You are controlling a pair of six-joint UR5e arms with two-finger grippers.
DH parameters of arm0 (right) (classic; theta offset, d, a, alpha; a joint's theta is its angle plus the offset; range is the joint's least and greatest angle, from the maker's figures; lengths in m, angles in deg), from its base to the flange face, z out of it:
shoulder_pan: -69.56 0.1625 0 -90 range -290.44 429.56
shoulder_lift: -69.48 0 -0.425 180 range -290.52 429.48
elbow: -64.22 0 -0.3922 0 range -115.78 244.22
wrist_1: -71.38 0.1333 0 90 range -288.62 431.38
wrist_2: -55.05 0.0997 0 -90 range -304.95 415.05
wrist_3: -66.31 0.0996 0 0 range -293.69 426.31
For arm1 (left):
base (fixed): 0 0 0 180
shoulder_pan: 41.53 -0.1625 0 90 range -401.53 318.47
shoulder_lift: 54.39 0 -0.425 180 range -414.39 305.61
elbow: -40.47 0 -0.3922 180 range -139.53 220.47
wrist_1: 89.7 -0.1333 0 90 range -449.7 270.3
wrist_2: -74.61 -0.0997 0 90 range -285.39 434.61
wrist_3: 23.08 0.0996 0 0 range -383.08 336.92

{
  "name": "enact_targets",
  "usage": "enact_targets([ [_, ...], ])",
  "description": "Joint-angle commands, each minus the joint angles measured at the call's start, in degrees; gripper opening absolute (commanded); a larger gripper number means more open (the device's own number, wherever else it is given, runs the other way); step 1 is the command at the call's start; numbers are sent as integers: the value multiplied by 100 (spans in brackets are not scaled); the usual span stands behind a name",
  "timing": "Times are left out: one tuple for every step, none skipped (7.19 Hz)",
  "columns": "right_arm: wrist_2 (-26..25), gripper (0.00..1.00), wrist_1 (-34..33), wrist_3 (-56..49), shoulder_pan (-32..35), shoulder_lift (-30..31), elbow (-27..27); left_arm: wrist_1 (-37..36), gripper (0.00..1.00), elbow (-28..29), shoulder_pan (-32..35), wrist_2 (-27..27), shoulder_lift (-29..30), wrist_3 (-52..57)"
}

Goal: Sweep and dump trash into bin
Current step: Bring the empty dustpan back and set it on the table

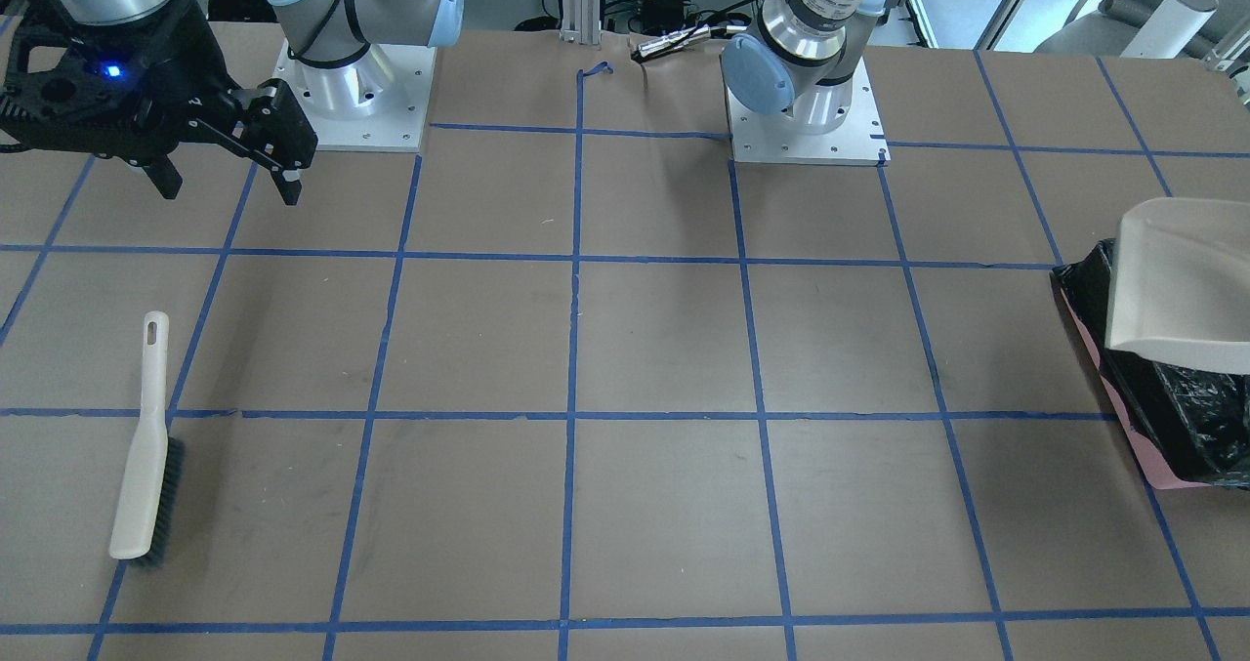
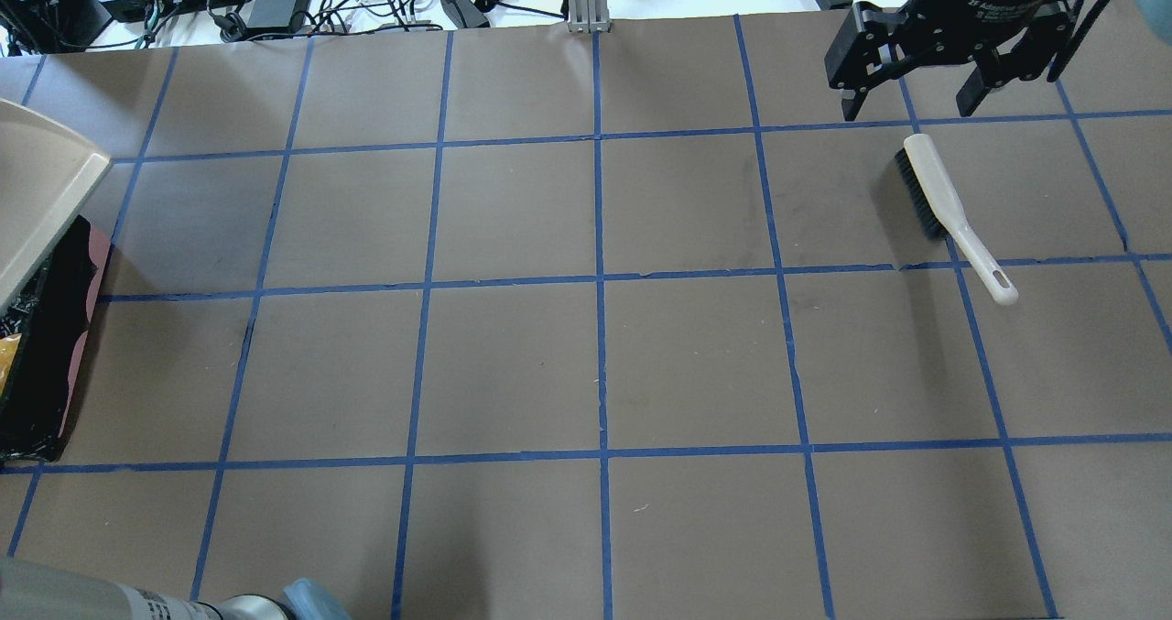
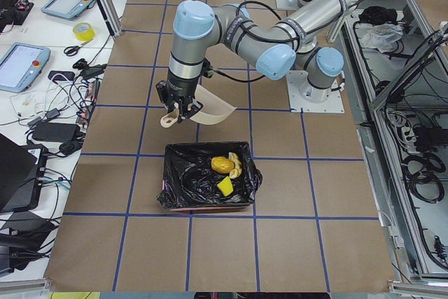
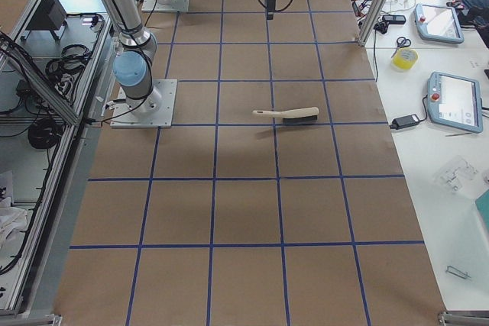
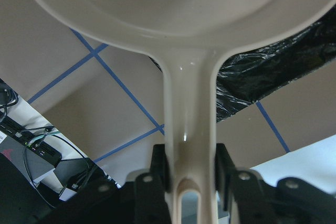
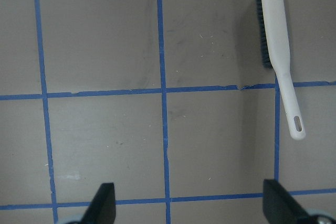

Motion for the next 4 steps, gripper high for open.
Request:
enact_targets([
  [0, 100, -4, 2, 0, 0, -8, 140, 0, -248, 889, -58, 46, -1521],
  [0, 100, 5, 2, 0, 0, 1, 150, 0, -336, 1321, -68, 37, -2068],
  [9, 100, -4, -33, 0, -8, 1, 176, 0, -346, 1542, -94, 124, -3161],
  [-17, 100, 5, -33, 0, 0, 1, 176, 0, -364, 1745, -94, 290, -3599],
])
